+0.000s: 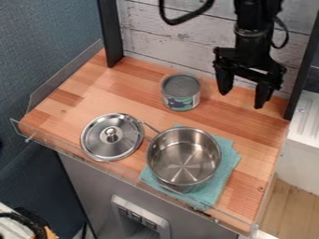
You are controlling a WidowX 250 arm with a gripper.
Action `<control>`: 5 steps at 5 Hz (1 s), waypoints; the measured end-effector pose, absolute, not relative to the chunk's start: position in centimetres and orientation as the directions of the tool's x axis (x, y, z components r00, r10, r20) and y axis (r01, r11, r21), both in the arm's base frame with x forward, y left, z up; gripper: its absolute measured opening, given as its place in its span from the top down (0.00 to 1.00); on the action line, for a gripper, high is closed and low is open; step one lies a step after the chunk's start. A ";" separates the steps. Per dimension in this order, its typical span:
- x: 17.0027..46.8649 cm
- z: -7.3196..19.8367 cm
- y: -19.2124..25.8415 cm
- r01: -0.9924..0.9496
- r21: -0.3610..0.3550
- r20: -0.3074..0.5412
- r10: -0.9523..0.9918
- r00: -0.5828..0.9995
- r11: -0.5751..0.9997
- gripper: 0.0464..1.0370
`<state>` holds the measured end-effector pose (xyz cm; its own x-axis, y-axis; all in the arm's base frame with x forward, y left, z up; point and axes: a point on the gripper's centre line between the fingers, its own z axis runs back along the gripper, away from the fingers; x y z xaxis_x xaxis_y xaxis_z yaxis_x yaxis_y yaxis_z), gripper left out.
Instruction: Move can to the upper left table
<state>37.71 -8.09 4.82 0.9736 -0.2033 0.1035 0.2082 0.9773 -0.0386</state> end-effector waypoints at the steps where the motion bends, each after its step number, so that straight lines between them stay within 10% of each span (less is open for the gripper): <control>1: 38.2 3.5 -7.7 0.199 -0.025 0.079 -0.196 0.977 0.980 0.04; 5: 40.1 3.2 -3.1 0.101 -0.005 0.075 -0.100 0.992 0.995 0.04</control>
<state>40.06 -3.06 3.16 0.9921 -0.0999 0.0753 0.1006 0.9949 -0.0045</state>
